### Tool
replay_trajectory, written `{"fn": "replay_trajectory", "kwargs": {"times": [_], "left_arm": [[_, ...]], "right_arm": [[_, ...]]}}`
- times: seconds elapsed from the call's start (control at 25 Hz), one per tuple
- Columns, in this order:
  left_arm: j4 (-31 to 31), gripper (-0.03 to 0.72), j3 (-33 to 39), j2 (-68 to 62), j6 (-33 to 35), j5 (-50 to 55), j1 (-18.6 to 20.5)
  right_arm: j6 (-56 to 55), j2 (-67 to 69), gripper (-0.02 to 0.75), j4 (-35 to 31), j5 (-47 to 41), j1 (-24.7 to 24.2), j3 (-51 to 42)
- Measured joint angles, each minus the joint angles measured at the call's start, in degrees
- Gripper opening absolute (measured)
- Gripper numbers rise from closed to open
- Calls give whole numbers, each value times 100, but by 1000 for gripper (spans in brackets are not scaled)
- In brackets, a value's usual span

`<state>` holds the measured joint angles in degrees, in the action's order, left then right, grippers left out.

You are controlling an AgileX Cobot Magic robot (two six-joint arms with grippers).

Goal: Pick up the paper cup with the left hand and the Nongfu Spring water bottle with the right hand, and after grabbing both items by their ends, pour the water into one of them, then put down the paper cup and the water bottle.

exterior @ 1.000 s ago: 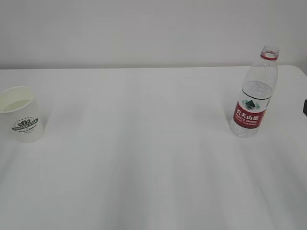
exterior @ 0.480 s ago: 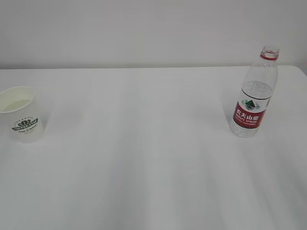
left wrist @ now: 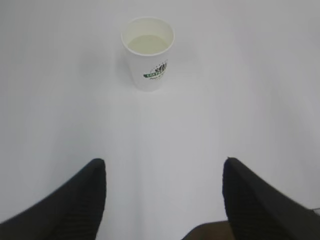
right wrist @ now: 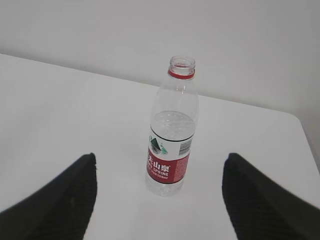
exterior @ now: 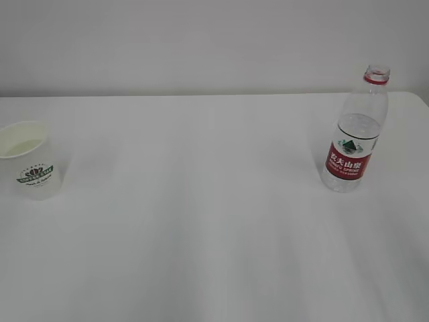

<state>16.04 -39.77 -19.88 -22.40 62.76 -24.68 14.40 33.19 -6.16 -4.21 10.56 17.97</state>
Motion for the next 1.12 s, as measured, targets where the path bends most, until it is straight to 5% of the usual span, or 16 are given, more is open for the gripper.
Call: {"fn": "replay_trajectory", "kwargs": {"times": [1.12], "left_arm": [[-513,503,899,1034,3,190,0]], "right_arm": [[0,-359,594,102,-1240,0,225]]}}
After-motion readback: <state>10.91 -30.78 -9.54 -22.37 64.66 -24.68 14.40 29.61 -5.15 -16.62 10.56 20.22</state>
